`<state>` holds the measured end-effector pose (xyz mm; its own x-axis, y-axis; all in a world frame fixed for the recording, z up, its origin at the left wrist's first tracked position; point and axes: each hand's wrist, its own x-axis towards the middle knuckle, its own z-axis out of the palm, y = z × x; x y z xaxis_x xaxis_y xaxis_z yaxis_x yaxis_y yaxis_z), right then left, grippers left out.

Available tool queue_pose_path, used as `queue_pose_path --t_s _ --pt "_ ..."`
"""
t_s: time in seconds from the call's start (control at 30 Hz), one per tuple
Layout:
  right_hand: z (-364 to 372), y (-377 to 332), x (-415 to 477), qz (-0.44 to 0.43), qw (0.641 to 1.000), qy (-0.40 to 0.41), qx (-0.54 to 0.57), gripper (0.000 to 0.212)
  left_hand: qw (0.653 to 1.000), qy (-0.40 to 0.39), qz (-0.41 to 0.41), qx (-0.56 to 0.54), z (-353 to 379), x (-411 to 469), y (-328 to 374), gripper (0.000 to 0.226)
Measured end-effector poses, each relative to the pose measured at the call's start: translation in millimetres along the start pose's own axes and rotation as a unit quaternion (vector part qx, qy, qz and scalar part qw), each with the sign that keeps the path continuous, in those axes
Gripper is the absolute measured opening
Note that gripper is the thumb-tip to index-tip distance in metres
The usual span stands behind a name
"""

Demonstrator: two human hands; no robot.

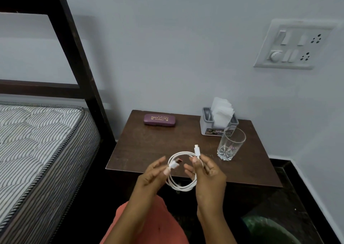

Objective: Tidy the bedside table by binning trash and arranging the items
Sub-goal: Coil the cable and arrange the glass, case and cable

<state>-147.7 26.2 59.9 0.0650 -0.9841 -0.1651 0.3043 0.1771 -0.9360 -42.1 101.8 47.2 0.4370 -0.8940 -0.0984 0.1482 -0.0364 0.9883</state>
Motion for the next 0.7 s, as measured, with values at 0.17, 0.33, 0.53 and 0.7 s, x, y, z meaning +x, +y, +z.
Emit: queue_pose_path --t_s 0.17,0.33,0.53,0.7 --pt "5.0 4.9 -3.8 -0.005 0.999 -0.042 -0.025 0.018 0.997 0.065 -0.023 -0.022 2.4 3.6 -5.5 0.023" --pt "9.6 5.2 -5.7 -0.019 0.995 -0.078 -0.061 0.012 0.984 0.169 -0.011 -0.058 -0.2 6.9 -4.6 0.033" --pt "10.4 0.3 -13.3 0.007 0.977 -0.175 -0.121 0.011 0.982 0.183 -0.012 0.047 -2.0 5.5 -10.0 0.018" --pt "5.3 -2.0 -8.6 0.049 0.978 -0.169 -0.110 0.012 0.987 0.082 -0.073 -0.121 -5.7 7.9 -6.2 0.027"
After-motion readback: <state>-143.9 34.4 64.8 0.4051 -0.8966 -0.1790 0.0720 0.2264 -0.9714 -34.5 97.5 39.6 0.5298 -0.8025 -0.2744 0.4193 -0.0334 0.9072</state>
